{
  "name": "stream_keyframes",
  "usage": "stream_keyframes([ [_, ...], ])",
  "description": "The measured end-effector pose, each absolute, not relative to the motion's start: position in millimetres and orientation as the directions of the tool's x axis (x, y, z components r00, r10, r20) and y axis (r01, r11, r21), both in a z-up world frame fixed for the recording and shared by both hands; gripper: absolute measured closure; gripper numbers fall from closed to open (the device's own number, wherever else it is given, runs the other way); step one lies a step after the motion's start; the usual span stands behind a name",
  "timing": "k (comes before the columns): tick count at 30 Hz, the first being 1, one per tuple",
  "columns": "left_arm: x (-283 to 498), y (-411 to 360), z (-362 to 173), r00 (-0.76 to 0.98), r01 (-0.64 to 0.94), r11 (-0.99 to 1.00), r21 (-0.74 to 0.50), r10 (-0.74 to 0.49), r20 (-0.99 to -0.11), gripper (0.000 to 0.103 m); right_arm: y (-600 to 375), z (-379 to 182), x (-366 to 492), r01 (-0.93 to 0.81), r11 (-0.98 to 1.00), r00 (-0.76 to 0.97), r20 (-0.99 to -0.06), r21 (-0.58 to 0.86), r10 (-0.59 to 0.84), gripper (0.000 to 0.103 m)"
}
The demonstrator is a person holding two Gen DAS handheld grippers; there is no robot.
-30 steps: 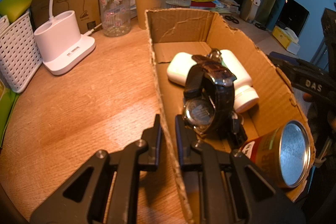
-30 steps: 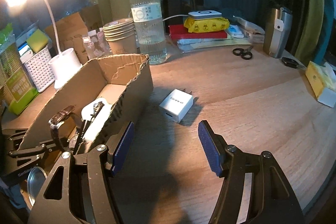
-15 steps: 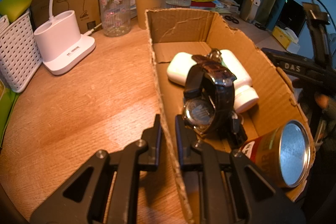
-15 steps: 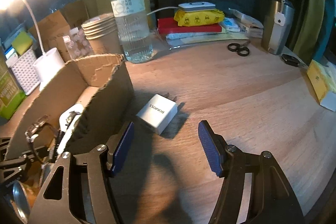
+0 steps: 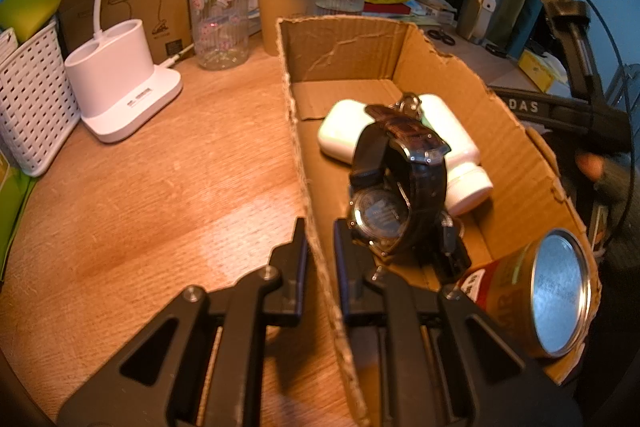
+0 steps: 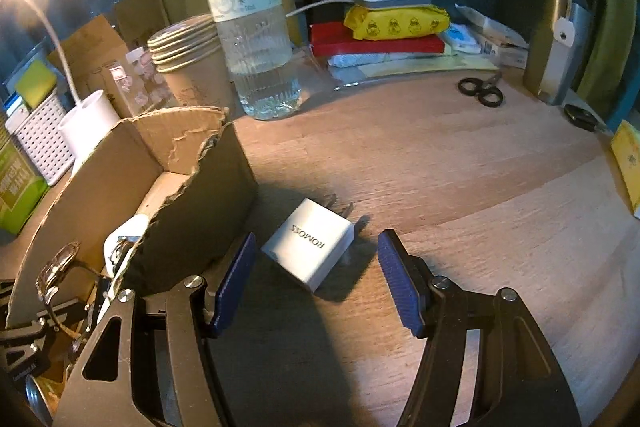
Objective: Organize rigid objects
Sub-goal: 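Move the right gripper to the white charger block and close on it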
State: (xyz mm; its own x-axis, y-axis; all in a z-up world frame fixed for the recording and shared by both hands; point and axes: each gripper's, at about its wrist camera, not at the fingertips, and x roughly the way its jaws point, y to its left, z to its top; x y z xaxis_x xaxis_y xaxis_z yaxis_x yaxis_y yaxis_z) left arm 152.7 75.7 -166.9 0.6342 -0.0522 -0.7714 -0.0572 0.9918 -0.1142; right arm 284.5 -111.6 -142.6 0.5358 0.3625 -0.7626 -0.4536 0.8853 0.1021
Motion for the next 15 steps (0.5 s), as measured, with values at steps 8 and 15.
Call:
stream_keyframes([
  [8,152.6,75.7,-166.8,0.634,-0.057,0.992,-0.114,-0.052,-0.771,0.09,-122.6,-142.1,286.9,-0.398,0.914,0.569,-0.759,0.082,0.316,0.037],
  [15,152.7,75.7,-166.9,0.634,-0.057,0.992,-0.114,-0.052,-0.771,0.09,-112.4,-144.2,292.5,-0.429,0.899,0.559,-0.755,0.091,0.343,0.037],
])
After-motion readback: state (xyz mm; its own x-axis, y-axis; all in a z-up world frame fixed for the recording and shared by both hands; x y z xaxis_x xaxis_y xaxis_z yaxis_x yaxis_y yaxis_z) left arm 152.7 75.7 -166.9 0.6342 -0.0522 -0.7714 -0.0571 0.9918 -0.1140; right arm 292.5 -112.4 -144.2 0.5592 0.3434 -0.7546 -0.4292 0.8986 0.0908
